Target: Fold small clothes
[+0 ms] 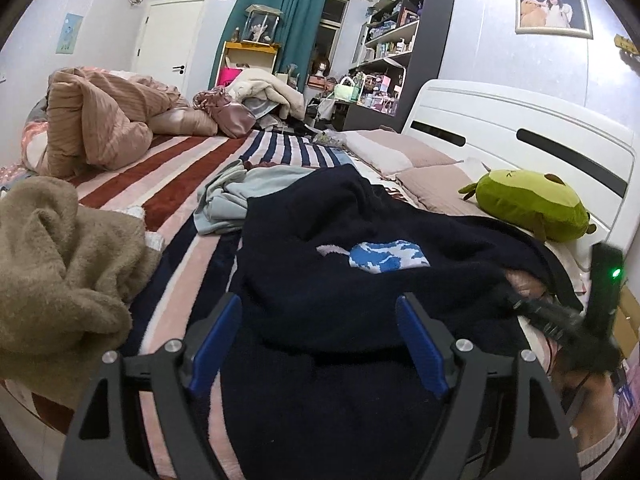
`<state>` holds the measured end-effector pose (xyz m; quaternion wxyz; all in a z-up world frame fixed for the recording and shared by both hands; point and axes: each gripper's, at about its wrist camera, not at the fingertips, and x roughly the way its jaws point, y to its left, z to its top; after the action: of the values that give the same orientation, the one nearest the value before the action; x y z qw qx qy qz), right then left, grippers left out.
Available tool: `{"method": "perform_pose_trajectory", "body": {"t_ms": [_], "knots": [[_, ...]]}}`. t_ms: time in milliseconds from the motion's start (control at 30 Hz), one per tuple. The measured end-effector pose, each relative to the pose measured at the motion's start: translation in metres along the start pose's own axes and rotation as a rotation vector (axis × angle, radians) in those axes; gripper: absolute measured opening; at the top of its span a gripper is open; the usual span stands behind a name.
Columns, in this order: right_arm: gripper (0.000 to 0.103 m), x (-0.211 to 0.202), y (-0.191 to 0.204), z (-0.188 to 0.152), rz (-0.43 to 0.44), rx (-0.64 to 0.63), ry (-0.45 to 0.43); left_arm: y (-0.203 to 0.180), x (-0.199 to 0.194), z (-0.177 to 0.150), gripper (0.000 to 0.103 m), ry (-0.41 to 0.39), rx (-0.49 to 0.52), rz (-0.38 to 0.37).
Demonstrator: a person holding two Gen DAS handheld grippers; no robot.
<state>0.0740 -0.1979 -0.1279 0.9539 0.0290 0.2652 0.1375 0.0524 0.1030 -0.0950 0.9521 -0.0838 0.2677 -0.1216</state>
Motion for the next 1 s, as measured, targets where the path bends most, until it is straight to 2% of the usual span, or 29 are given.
{"method": "perform_pose_trajectory", "body": {"t_ms": [133,267,500,567,600,667,733,800,900,1000], "knots": [[0.006,-0.027,-0.028,0.010,-0.036,0.047,-0.064,-0.008,0.010,0.000,0.077,0.018,0.021,0.011],[0.006,-0.043,-0.056,0.005,-0.075,0.086,-0.066,-0.016,0.026,-0.002,0.077,0.058,0.029,0.039],[0.008,-0.021,-0.094,-0.034,-0.067,0.165,0.086,-0.041,0.048,-0.003,0.077,0.103,0.059,0.045],[0.014,-0.012,-0.098,-0.044,-0.062,0.165,0.140,-0.056,0.052,0.000,0.077,0.101,0.079,0.030],[0.025,-0.008,-0.100,-0.048,-0.061,0.161,0.165,-0.061,0.053,0.002,0.077,0.098,0.085,0.021],[0.039,-0.011,-0.108,-0.051,-0.064,0.165,0.165,-0.075,0.056,0.007,0.077,0.088,0.102,0.001],[0.042,-0.025,-0.122,-0.048,-0.064,0.202,0.123,-0.085,0.057,0.010,0.077,0.081,0.120,-0.014],[0.057,-0.043,-0.142,-0.041,-0.082,0.247,0.055,-0.097,0.060,0.015,0.077,0.072,0.135,-0.034],[0.070,-0.066,-0.178,-0.029,-0.143,0.292,-0.030,-0.107,0.063,0.020,0.078,0.061,0.136,-0.066],[0.076,-0.074,-0.218,-0.026,-0.197,0.361,-0.053,-0.118,0.068,0.024,0.080,0.049,0.133,-0.086]]}}
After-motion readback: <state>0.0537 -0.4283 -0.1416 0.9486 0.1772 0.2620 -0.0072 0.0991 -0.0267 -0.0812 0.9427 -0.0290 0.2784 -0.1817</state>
